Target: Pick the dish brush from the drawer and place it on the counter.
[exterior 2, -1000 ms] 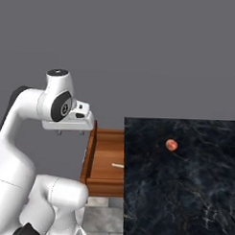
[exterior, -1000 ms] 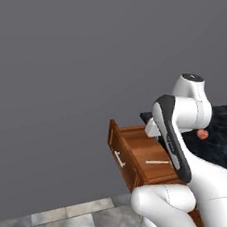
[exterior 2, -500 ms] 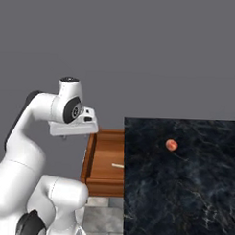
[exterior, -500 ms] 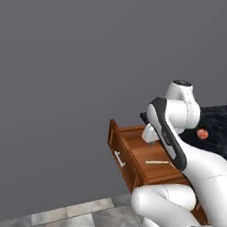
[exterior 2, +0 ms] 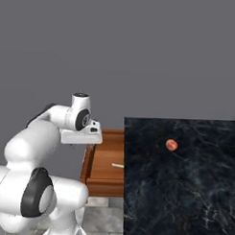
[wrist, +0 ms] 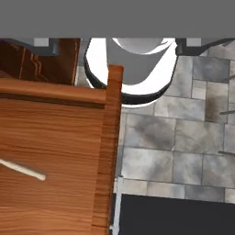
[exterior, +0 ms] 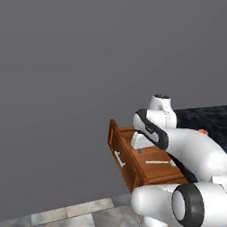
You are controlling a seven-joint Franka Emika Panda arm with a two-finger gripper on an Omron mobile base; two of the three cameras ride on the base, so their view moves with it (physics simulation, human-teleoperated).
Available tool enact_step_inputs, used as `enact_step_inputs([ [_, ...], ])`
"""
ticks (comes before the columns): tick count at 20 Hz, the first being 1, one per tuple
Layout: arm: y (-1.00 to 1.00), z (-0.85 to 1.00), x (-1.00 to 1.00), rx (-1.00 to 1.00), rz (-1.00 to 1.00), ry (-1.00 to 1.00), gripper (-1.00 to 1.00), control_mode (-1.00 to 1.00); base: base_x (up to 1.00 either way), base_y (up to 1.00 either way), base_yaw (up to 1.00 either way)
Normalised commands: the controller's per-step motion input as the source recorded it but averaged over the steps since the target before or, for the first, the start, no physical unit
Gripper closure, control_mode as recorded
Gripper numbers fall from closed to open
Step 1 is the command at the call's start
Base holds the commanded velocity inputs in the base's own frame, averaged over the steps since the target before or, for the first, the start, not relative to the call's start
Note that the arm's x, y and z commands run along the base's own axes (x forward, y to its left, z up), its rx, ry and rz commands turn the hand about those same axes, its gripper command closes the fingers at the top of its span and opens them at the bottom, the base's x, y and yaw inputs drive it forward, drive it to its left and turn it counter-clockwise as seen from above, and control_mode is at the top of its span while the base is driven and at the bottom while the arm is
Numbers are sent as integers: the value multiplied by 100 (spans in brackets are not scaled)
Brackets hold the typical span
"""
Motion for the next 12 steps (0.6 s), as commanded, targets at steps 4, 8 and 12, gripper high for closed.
enact_step_inputs([
  [4,4,-97,71,-1,-5,8,-100,-100,0,0,0],
  [8,0,-85,54,0,-4,0,-100,-100,0,0,0],
  [12,5,-81,49,0,-3,1,-100,-100,0,0,0],
])
